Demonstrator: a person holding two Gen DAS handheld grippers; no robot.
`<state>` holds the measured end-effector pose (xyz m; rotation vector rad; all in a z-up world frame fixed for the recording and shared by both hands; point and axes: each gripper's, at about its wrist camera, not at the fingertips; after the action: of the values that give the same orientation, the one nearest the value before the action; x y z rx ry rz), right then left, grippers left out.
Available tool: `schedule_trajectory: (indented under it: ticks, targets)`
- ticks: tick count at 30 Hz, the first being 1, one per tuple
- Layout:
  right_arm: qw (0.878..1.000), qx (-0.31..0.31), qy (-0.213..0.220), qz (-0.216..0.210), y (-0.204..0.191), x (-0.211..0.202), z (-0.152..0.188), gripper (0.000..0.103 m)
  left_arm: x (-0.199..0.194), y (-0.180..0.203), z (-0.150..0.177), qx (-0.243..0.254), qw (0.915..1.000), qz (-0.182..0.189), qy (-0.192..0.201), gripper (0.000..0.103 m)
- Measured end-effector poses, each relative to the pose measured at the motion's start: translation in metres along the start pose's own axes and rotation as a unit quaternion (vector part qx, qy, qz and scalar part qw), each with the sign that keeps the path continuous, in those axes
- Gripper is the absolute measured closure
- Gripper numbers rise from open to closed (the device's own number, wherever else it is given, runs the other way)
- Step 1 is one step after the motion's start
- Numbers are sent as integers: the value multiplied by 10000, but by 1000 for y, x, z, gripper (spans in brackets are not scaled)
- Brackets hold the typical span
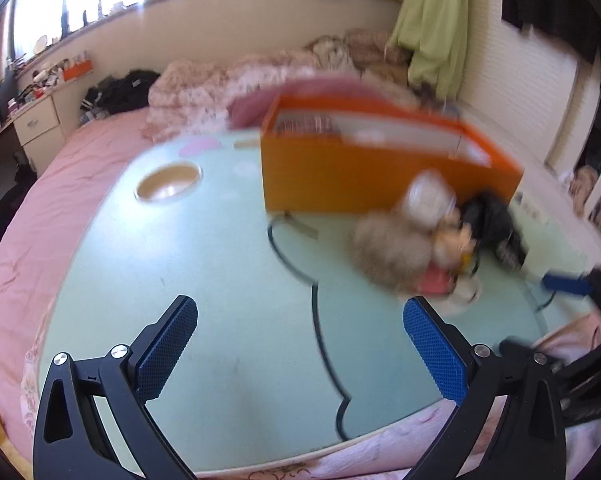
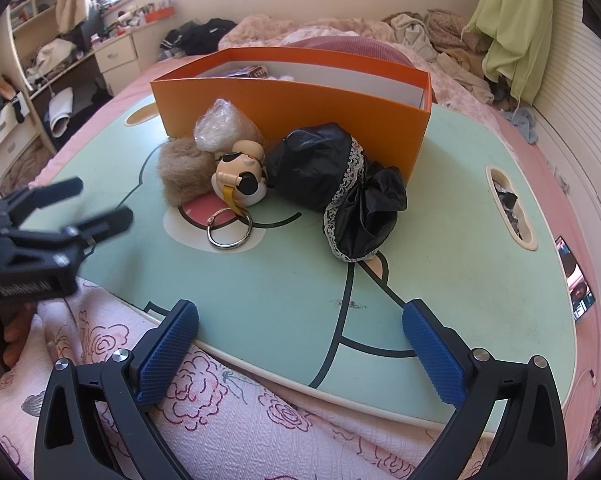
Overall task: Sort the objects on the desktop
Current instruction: 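Reach the left gripper into the box and grasp the white fluffy fur piece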
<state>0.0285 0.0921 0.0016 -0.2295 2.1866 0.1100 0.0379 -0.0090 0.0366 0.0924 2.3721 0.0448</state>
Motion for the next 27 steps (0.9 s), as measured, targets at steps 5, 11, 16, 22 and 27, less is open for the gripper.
schedule_trajectory:
  ticks: [5,11,16,22,27]
  targets:
    - [10000,2,4,0,0,0,0,0,-27,13,-63,-5,9974,492,531,11]
    - [10000,-3,9,0,1,-1,0,1,66,42,-143,-215,9911,738,-1087,42]
    - [10000,-14,25,-19,0,0,0,1,133,62,-157,-213,9829,127,-1822,42]
    - [10000,-16,30,-23,-1,0,0,0,147,75,-155,-190,9780,225,-2063,60]
    - [10000,-17,32,-24,-1,0,0,0,173,80,-144,-99,9727,38,-2316,66]
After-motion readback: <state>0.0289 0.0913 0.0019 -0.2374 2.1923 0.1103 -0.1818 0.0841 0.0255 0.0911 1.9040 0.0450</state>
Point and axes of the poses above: each gripper's, at about its wrist camera, not at the fingertips, and x roughly the way its jaws point, y to its right, z to its underside
